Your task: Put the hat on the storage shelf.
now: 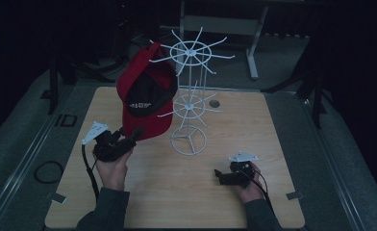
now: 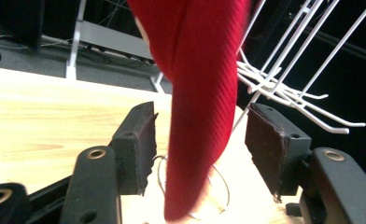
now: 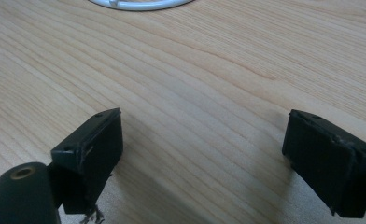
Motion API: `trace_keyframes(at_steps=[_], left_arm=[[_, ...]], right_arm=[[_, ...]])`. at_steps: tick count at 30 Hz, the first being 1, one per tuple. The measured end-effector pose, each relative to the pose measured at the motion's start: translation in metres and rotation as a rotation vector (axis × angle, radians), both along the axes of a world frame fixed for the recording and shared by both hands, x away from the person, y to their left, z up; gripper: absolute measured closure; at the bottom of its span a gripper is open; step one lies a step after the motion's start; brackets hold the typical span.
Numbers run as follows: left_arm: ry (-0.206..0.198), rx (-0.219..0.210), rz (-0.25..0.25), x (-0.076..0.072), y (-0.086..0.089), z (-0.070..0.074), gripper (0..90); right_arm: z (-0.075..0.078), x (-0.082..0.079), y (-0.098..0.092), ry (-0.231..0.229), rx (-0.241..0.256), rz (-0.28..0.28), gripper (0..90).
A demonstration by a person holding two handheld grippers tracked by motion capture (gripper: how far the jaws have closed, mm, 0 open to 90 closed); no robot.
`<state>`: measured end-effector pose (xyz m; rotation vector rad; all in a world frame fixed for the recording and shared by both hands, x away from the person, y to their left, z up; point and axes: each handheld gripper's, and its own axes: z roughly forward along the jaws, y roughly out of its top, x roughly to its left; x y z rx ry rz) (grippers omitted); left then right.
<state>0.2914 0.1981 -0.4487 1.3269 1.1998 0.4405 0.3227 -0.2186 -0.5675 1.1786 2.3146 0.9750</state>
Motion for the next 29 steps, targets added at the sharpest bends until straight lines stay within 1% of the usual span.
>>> trace_keyframes(at_steps=[2,3,5,12,13,16,18,24,25,28,29], left_arm=[[0.003,0.005,0.003,0.0,0.001,-0.001,40.7],[0.018,0.031,0.004,-0.001,0.002,-0.004,39.5],[0.033,0.053,0.011,0.0,0.003,-0.006,36.5],[0.036,0.09,0.022,0.0,0.004,-0.009,32.6],[0.04,0.105,0.025,0.0,0.004,-0.011,31.7],[0.045,0.115,0.028,-0.001,0.005,-0.013,30.0],[0.045,0.13,0.037,-0.002,0.008,-0.016,29.3],[0.053,0.122,0.053,-0.004,0.015,-0.019,26.7],[0.052,0.127,0.067,-0.004,0.018,-0.019,26.4],[0.053,0.121,0.074,-0.005,0.02,-0.02,26.3],[0.054,0.113,0.079,-0.005,0.021,-0.02,26.3]], right_arm=[[0.0,0.0,0.0,-0.001,-0.001,0.0,12.1],[0.0,0.0,0.0,0.001,0.001,0.0,12.1],[0.0,0.0,0.0,0.001,0.001,0.0,12.1],[0.0,0.0,0.0,0.0,0.001,-0.001,12.1],[0.0,0.0,0.0,0.0,0.001,0.0,12.1],[0.0,0.0,0.0,0.0,0.0,0.001,12.1],[0.0,0.0,0.0,0.002,0.0,0.0,12.1],[0.0,0.0,0.0,0.002,0.0,0.001,12.1],[0.0,0.0,0.0,0.002,0.0,0.001,12.1],[0.0,0.0,0.0,0.002,0.0,0.001,12.1],[0.0,0.0,0.0,0.002,0.0,0.001,12.1]])
